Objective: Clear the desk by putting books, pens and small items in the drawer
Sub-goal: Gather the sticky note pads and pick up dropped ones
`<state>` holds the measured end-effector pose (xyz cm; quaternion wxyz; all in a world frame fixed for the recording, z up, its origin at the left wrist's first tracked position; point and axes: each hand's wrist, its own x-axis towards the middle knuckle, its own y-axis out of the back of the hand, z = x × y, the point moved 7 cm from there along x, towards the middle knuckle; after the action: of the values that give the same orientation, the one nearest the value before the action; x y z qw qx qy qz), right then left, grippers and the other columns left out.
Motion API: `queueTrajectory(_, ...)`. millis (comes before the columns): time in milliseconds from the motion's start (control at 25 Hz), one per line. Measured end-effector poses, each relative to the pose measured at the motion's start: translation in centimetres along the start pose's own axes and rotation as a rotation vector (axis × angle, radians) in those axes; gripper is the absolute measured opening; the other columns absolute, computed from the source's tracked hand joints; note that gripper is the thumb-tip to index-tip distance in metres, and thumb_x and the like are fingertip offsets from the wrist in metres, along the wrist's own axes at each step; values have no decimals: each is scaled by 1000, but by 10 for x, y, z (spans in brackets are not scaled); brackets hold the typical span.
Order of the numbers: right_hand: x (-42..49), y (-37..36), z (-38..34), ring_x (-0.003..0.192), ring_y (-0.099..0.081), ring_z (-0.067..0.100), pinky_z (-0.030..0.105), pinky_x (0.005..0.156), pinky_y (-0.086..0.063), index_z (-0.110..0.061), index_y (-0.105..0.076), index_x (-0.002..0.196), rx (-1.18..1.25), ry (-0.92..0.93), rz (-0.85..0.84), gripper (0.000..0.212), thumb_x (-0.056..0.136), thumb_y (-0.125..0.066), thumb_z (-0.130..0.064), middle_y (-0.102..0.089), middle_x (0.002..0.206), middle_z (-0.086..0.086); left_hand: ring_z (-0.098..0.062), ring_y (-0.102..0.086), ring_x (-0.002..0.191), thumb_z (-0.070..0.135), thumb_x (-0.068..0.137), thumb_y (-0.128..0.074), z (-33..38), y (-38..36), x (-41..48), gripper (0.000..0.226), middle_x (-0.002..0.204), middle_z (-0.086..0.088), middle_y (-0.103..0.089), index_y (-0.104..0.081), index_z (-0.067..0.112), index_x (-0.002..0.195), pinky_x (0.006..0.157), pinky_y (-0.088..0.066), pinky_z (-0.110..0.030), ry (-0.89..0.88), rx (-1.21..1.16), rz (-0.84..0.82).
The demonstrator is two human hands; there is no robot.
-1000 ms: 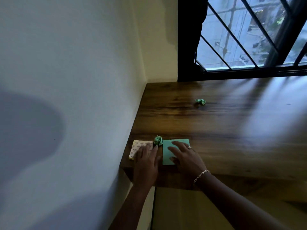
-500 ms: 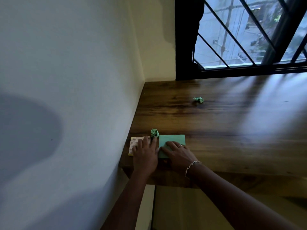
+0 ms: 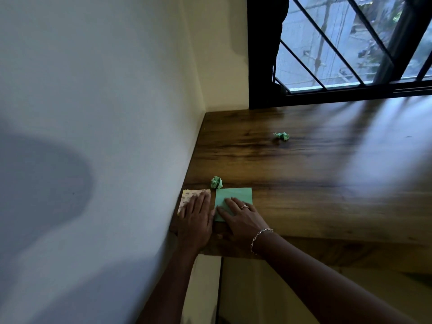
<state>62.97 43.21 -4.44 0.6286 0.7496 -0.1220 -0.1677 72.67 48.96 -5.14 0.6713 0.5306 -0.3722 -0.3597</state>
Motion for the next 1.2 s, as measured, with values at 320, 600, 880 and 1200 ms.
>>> queueTrajectory(320,-26,24,33,139,-25,34,49,112,-24,-15,-31,142,-7,-98,210,64,90,-35,-51,-29,148,19,-24,-4,144,52,95,-5,38,5,-2,71,154,-11,-14,-23,6,145,117,-4,-41,-139,-145,157)
queueTrajectory(600,-140,8,100,120,-53,34,45,94,-48,-12,-55,125,-12,-308,277,57,80,-36,-41,-56,128,19,-29,-27,138,26,96,-29,171,-28,-48,50,144,-20,-39,-42,0,137,117,-6,-38,-375,-238,259)
queueTrajectory(880,-352,-57,151,122,-51,33,39,95,-48,-12,-46,126,99,-745,297,48,84,-39,-33,-56,127,18,-24,-25,138,29,98,-28,345,-91,-145,47,145,-17,-39,-32,5,139,116,-12,-38,-925,-306,3)
queueTrajectory(1200,-650,-163,78,110,-61,30,36,83,-55,-12,-65,109,156,-1287,154,48,80,-38,-38,-65,115,14,-35,-39,132,33,89,-36,507,-145,-386,56,137,-23,-47,-46,-3,131,115,-18,-46,-1464,-162,-388)
